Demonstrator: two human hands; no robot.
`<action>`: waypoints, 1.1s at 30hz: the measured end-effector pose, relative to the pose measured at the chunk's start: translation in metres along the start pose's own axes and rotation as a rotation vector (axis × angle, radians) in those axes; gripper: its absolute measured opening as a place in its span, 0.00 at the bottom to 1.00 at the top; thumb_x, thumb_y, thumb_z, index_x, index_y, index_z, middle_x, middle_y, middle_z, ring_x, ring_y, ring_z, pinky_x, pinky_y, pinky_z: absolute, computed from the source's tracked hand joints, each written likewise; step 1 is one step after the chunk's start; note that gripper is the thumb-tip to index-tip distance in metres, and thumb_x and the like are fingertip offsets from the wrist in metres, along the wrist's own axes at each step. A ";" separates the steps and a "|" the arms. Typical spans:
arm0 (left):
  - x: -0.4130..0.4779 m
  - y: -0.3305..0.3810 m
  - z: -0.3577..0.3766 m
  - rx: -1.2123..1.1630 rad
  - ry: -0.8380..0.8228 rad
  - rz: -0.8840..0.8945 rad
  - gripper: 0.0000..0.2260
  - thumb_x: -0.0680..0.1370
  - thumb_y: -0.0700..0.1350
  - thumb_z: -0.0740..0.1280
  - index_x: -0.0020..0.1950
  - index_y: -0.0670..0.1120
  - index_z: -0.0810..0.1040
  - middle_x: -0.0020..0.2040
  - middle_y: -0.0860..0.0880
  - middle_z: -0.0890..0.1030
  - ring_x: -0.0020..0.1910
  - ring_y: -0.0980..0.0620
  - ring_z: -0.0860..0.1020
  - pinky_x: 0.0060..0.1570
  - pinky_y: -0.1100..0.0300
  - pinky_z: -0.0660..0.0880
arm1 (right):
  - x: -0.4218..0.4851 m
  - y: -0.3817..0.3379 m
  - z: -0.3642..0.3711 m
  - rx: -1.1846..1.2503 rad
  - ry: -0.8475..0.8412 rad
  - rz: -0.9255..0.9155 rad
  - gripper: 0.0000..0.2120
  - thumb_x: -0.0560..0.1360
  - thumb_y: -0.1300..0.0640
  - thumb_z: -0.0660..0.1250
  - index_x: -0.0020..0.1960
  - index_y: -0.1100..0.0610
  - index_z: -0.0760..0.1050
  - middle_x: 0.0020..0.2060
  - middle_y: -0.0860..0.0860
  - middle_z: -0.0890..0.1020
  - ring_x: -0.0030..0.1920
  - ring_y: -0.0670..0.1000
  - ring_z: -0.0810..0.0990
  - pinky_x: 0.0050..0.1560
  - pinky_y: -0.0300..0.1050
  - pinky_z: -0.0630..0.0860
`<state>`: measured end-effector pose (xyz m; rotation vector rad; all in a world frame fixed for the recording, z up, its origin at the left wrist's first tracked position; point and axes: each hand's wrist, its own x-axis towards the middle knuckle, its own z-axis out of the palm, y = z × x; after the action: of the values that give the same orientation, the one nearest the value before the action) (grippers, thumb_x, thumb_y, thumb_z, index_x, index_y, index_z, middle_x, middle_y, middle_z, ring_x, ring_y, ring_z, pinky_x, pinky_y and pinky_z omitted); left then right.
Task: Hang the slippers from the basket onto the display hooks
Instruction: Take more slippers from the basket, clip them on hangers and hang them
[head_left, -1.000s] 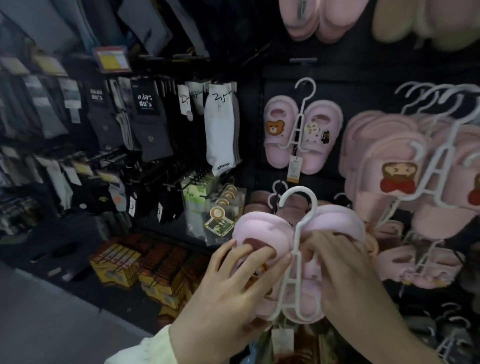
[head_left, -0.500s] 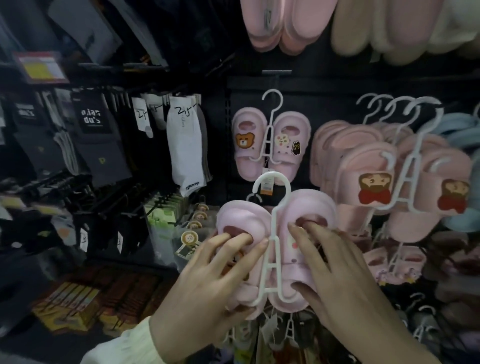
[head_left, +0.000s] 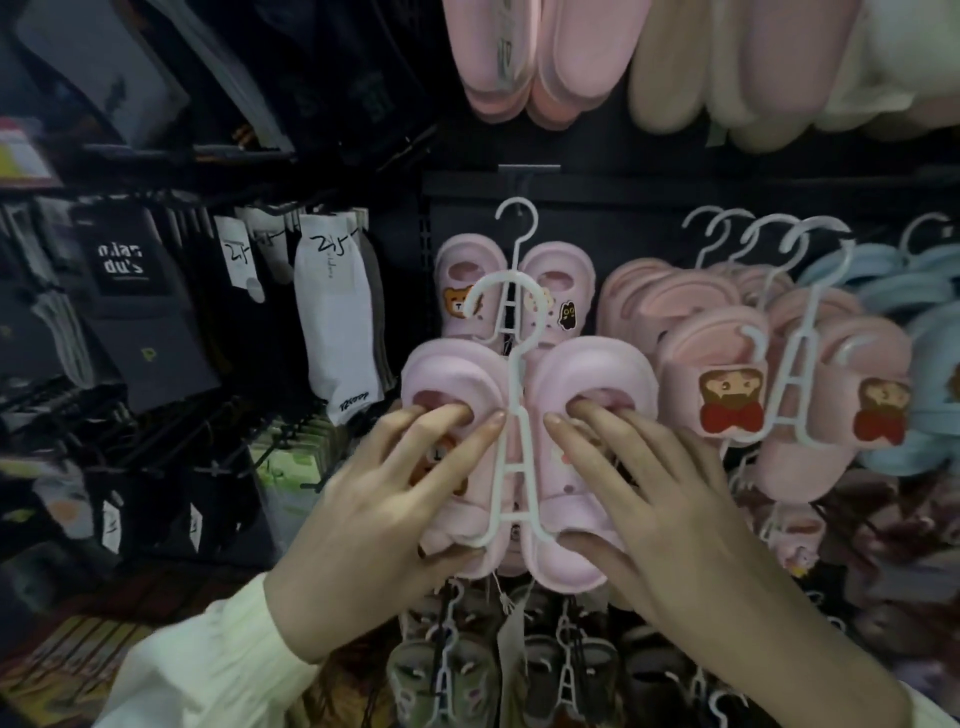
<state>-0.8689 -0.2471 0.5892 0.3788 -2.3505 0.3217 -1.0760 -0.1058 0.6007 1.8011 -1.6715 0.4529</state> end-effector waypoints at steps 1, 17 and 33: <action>0.005 -0.003 0.000 0.006 0.010 0.007 0.42 0.67 0.53 0.78 0.78 0.47 0.65 0.68 0.46 0.70 0.63 0.40 0.71 0.64 0.48 0.72 | 0.002 0.001 -0.001 -0.017 -0.002 0.003 0.38 0.71 0.43 0.66 0.77 0.55 0.62 0.71 0.54 0.69 0.68 0.58 0.70 0.63 0.57 0.67; 0.063 -0.043 0.025 0.062 -0.007 0.011 0.45 0.67 0.58 0.76 0.79 0.47 0.62 0.70 0.44 0.69 0.65 0.39 0.70 0.56 0.43 0.78 | 0.063 0.008 0.018 -0.259 -0.102 0.166 0.46 0.64 0.49 0.74 0.77 0.59 0.59 0.70 0.61 0.66 0.67 0.64 0.67 0.63 0.64 0.63; 0.104 -0.083 0.096 0.205 0.009 -0.050 0.45 0.65 0.55 0.79 0.78 0.50 0.63 0.69 0.45 0.69 0.64 0.39 0.69 0.62 0.43 0.68 | 0.112 0.037 0.097 -0.408 -0.173 0.276 0.39 0.69 0.52 0.70 0.76 0.60 0.58 0.67 0.62 0.68 0.63 0.63 0.69 0.61 0.63 0.64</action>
<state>-0.9709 -0.3742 0.6034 0.5322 -2.3017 0.5411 -1.1128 -0.2542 0.6077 1.3503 -1.9750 0.0582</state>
